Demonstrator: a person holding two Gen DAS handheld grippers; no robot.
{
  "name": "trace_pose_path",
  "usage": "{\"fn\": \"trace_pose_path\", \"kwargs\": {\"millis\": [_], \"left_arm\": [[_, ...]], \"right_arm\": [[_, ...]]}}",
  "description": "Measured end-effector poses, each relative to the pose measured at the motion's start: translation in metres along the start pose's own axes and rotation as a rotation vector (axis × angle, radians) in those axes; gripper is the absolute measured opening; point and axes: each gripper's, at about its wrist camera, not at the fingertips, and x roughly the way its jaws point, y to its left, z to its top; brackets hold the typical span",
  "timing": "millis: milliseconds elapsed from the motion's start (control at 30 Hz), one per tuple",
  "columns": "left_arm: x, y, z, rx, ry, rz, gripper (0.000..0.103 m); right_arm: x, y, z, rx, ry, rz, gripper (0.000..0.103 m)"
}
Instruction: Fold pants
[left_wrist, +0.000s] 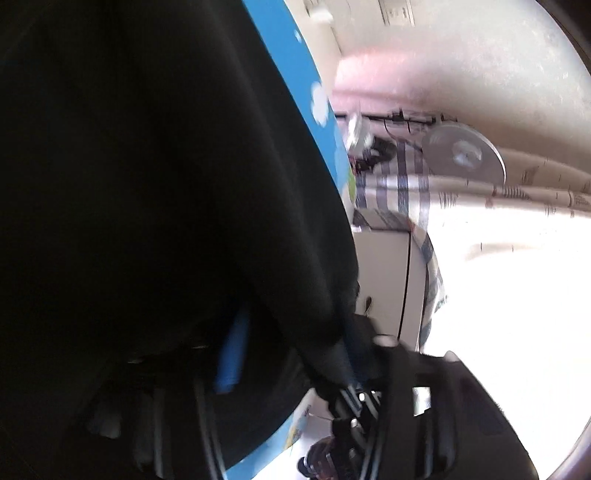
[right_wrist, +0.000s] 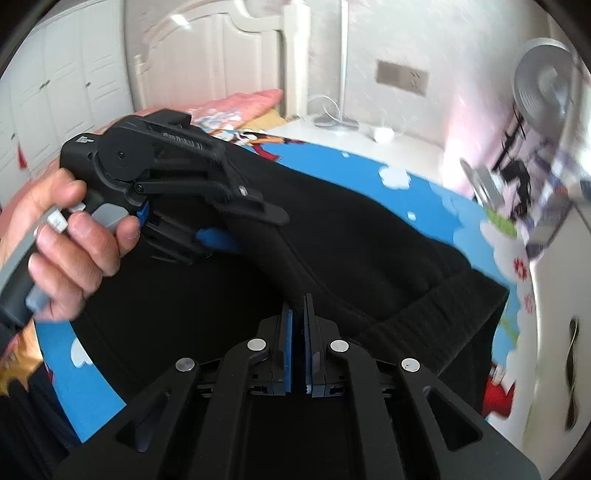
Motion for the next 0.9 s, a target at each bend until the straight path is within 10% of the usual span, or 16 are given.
{"fn": "trace_pose_path", "kwargs": {"millis": [67,133,167,500,767,900], "left_arm": [[0.004,-0.011,-0.001,0.041,-0.007,0.021,0.012],[0.002,-0.02,-0.002,0.063,-0.023,0.019,0.01],[-0.002,-0.024,-0.001,0.076,-0.03,0.015,0.009],[-0.016,-0.042,-0.005,0.114,-0.045,-0.006,0.009],[-0.027,-0.037,-0.01,0.102,-0.054,-0.024,0.009],[-0.034,-0.029,-0.017,0.097,-0.065,-0.032,0.009]], "right_arm": [[-0.003,-0.005,-0.005,0.078,0.021,-0.016,0.022],[-0.019,-0.01,-0.013,0.182,-0.008,-0.025,0.085],[-0.033,-0.019,-0.022,0.313,-0.048,-0.001,0.093],[0.0,-0.034,-0.066,1.095,-0.109,0.438,0.084],[0.044,-0.041,-0.051,1.33,-0.265,0.375,0.078],[0.042,-0.055,-0.043,1.27,-0.299,0.34,0.023]]}}
